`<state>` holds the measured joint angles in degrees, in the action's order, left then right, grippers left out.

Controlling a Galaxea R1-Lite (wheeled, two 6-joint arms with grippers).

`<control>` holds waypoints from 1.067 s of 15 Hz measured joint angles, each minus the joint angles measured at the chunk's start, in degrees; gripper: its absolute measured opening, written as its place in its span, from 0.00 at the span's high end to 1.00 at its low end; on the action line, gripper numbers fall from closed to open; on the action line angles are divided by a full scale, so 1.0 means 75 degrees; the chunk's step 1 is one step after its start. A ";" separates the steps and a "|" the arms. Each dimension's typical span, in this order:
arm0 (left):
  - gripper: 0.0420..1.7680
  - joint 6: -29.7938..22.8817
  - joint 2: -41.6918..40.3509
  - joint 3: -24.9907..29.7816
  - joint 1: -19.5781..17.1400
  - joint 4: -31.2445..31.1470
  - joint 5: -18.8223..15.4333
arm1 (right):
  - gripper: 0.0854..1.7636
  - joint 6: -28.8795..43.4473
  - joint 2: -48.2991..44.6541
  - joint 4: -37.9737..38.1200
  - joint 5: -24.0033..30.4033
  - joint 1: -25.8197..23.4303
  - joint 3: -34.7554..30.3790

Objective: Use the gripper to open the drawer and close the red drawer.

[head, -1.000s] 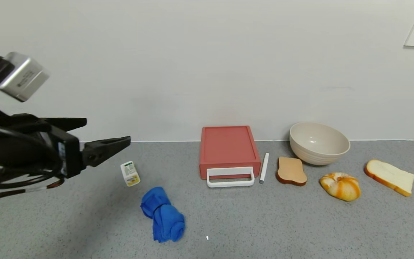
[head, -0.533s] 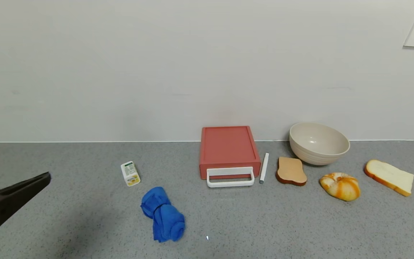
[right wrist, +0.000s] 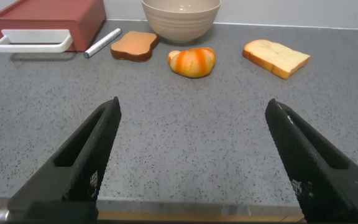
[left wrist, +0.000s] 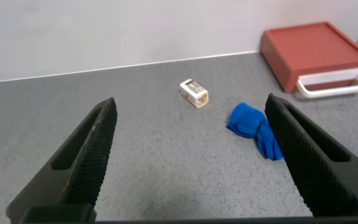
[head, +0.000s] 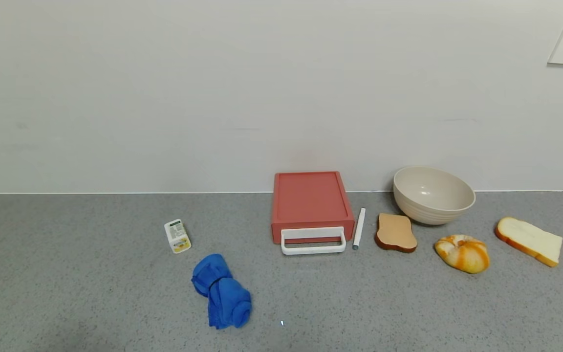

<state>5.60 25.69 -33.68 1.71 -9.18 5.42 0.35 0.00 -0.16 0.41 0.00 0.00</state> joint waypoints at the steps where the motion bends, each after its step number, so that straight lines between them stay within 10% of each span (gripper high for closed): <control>1: 0.03 -0.0037 -0.0262 0.0075 -0.0003 -0.0044 0.0143 | 0.03 -0.0003 0.0000 0.0000 0.0000 0.0000 0.0000; 9: 0.03 -0.0530 -0.2407 0.1239 -0.0198 -0.0650 0.0114 | 0.03 0.0000 0.0000 -0.0003 -0.0002 0.0000 0.0000; 16: 0.03 -0.0509 -0.3300 0.3633 -0.0215 0.1026 -0.0442 | 0.03 0.0000 0.0000 -0.0003 0.0000 0.0000 0.0000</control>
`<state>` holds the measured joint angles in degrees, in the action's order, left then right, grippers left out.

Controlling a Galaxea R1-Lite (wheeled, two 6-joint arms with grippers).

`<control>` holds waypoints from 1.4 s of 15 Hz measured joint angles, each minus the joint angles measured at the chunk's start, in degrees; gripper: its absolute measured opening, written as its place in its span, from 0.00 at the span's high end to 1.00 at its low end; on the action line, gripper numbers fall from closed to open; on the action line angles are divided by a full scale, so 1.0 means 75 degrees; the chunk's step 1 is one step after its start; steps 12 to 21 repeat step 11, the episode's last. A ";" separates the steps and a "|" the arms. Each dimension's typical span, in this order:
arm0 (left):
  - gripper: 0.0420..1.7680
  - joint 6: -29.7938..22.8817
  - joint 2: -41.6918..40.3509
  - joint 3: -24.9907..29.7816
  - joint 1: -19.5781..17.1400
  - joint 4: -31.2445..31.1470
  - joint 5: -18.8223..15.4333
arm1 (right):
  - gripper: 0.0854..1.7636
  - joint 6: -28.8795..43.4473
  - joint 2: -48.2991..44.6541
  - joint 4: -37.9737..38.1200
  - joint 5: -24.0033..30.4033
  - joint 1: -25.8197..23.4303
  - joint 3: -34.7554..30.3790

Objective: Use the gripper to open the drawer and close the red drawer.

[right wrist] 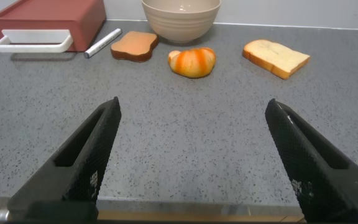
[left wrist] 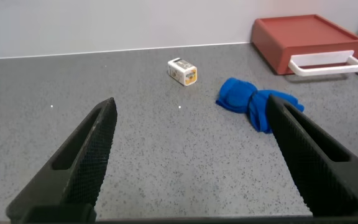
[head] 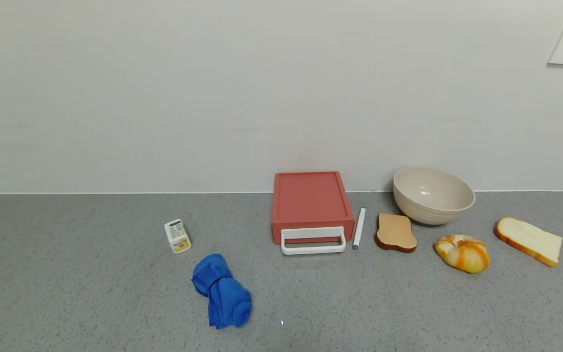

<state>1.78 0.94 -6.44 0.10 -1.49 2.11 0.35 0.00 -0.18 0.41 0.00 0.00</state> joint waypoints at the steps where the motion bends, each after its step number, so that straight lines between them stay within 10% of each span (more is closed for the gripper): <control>1: 0.03 0.0015 -0.0057 0.0307 0.0000 0.0307 -0.0003 | 0.03 -0.0003 0.0000 0.0003 -0.0002 0.0000 0.0000; 21: 0.03 -0.0062 -0.0135 0.0858 -0.0010 0.0122 -0.0184 | 0.03 -0.0003 0.0000 0.0000 0.0000 0.0000 0.0000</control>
